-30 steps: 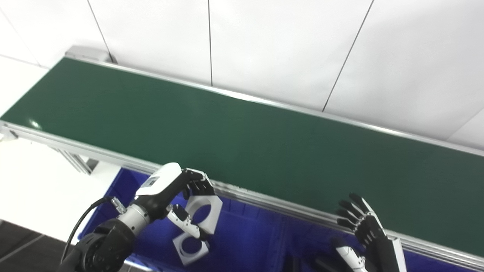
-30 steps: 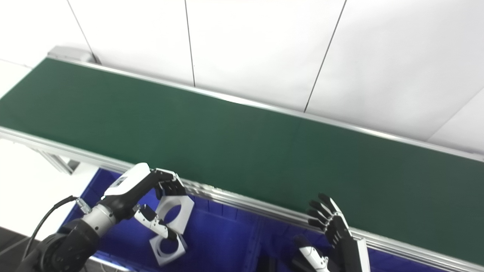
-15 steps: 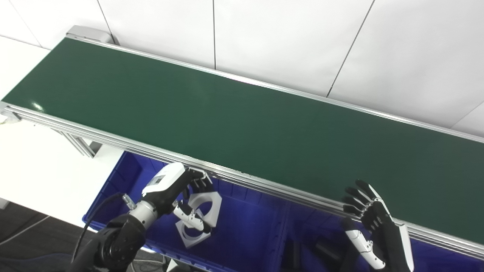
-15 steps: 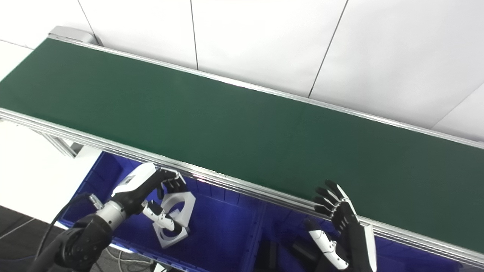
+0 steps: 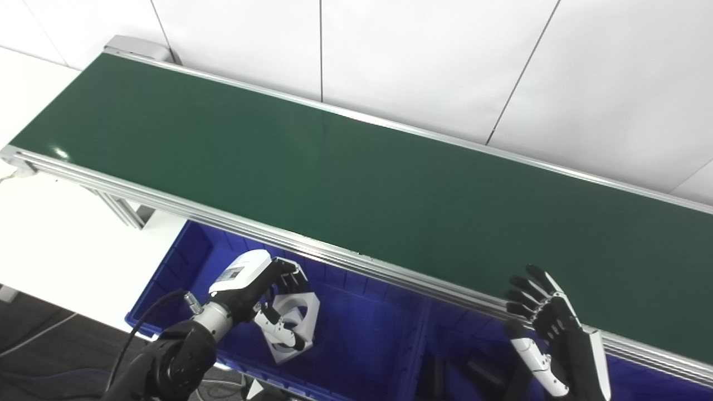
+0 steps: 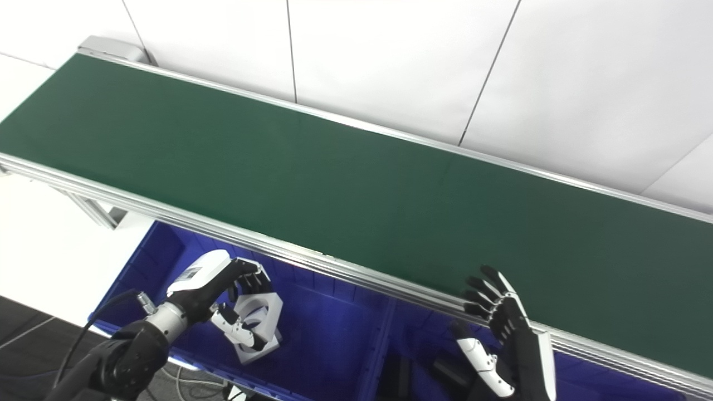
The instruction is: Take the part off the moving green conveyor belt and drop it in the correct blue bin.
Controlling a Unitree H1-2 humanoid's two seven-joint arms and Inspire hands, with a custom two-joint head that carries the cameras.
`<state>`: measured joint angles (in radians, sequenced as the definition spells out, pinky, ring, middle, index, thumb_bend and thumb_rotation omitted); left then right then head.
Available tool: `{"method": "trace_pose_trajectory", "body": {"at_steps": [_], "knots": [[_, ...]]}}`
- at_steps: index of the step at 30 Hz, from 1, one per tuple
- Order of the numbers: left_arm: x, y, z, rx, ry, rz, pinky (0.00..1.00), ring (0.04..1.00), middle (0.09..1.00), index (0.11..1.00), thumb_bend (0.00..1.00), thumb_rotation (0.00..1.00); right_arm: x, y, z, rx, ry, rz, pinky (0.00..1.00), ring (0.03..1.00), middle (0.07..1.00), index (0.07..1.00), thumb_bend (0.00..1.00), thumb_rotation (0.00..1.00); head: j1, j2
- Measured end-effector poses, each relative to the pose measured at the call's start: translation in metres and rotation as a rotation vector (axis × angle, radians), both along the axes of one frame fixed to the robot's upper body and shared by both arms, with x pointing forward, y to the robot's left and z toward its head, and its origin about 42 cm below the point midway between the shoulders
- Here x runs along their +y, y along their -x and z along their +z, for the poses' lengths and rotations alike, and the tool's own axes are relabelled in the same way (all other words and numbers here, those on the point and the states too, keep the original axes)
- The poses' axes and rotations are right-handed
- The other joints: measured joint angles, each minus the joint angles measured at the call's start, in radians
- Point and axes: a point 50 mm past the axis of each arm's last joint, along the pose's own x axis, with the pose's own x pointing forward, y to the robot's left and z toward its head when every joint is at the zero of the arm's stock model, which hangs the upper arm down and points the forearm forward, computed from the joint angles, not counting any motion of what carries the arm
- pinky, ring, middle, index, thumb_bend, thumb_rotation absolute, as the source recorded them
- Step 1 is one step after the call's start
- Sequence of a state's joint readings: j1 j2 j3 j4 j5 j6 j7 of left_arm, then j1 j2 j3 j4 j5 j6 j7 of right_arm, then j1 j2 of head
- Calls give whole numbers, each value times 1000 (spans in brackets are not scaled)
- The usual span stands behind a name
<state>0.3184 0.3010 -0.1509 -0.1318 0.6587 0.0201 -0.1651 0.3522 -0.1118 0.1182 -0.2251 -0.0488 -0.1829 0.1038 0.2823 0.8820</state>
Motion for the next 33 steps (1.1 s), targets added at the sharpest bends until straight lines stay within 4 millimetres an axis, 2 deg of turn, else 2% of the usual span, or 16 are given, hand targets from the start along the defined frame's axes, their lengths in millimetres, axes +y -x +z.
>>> {"method": "trace_pose_trajectory", "body": {"at_steps": [5,7,9,10,12,15,19,24,29,31,33], "knots": [[2,-3,-8,2,-13,13,397,405,476,532,500,0,1,0,0,1,-8,-1,680,737,790,866,662,527,-11,-5],[2,-4,-9,-1,-18,17,500,435,506,514,502,0,2,0,0,1,-9,-1,682,740,792,869,659,529,-12,-6],[2,-4,-9,-8,-22,20,547,447,516,505,502,0,2,0,0,1,-10,-1,682,741,792,870,658,532,-12,-8],[2,-4,-9,-12,-28,19,634,616,649,501,510,24,2,0,0,1,-9,-1,682,741,792,871,652,532,-12,-8],[1,-4,-9,-18,-50,11,728,773,789,724,701,4,3,0,0,1,-6,0,681,741,791,872,648,528,-15,-11],[-1,-3,-7,-25,-78,3,785,903,933,886,801,0,3,0,0,1,-5,0,681,740,792,872,658,527,-18,-14],[-1,-4,-2,-44,-119,-10,823,980,995,961,856,0,4,0,0,0,-9,-1,685,743,794,873,660,524,-23,-17],[1,-3,2,-55,-187,-29,855,993,1000,996,871,0,5,0,0,0,-5,0,682,742,794,877,648,528,-29,-26],[2,-1,17,-85,-226,-49,843,973,1000,994,865,0,5,0,0,0,-3,0,679,741,794,874,652,532,-32,-29],[0,0,25,-98,-219,-49,804,940,982,980,789,0,5,0,-1,1,-2,0,678,742,795,876,643,533,-43,-38],[-3,2,35,-122,-203,-45,791,931,977,978,760,0,5,0,-2,4,1,0,677,742,795,876,641,533,-49,-46]]}}
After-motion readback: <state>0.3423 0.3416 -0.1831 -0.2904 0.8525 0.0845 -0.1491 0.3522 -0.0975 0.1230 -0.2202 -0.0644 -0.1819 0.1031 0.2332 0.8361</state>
